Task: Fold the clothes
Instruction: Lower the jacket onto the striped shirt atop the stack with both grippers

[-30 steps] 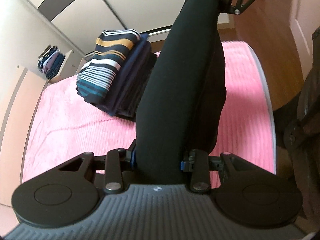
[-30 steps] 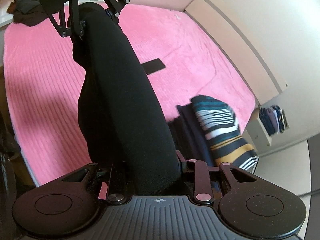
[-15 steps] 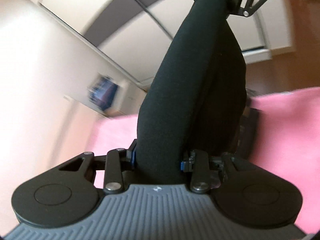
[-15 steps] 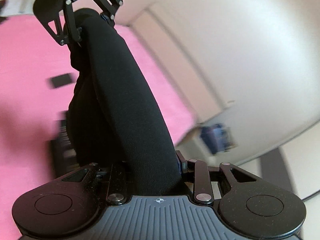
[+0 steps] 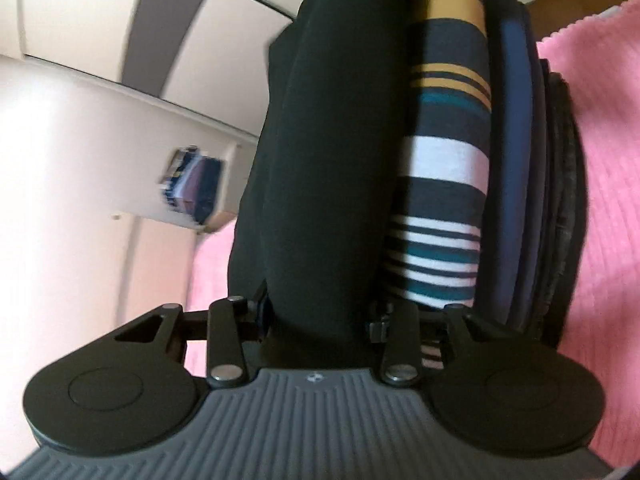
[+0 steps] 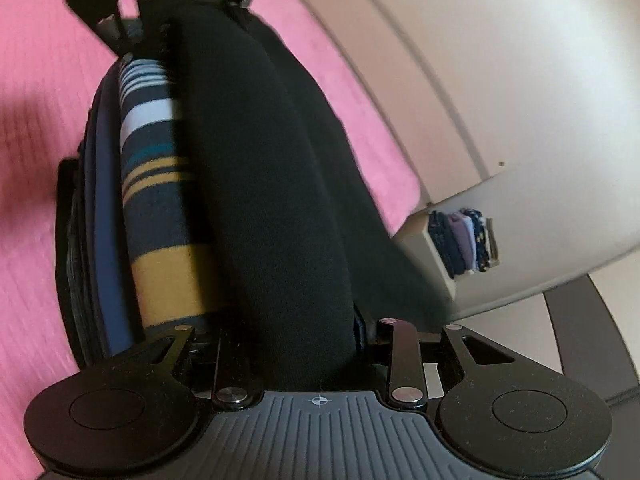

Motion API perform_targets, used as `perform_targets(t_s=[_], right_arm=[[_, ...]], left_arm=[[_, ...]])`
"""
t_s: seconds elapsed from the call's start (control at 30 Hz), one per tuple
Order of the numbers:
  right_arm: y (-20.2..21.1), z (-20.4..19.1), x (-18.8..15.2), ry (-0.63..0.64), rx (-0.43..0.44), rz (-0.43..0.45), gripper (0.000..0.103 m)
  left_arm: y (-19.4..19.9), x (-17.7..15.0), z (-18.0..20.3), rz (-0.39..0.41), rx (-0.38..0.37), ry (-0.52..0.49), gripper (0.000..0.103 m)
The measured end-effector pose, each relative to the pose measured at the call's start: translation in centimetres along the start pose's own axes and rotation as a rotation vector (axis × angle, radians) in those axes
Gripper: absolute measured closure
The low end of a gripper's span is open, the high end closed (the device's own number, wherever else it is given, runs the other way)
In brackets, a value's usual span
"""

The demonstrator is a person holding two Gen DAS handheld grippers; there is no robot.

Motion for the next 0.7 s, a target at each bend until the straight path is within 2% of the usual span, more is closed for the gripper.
perform_targets(t_s=[0.07,0.2,0.37,0.5,0.6,0.7], right_arm=[[0.7,0.1,-0.2,0.003,-0.009,0.016,0.069],[1.9,0.4,0.0,0.037,-0.005,-0.01,0.065],[0.9,0.1,0.1,0.05,-0.04,-0.052,0.063],[1.7,0.4,-0.4,-0.009,-0.011,-0.032,0.063],[4.4,0.8,-0.4,-0.043,-0.038,0.019,0.063],[3.4,-1.7,-1.4,0.071,-0.015,-0.031,0.057]], left_arm=[[0.4,0.0,-0.7,0.021,0.008,0.008,0.066],[0.5,-0.3,-1.8,0.042,-0.005,-0.036,0.061],[-0.5,-0.6,-0.4,0.048,-0.015,-0.049,0.064],[0.4,-0.7,-0.2,0.05,0.019,-0.03,0.067],[1.8,-1.1,-0.3,0.063,0.021,0.01,0.067],[1.7,-1.6,1.6,0.069,0.019,-0.038,0.066]])
Point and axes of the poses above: each gripper's, at about its wrist camera, not at the fingertips, and y roughly against the way its jaws point, z to its right, x to its top, the point moved 5 cm from there along -y, roughly the way its jaws point, and after that the axes turned 15 degrees about x, right-handed, at the moved point
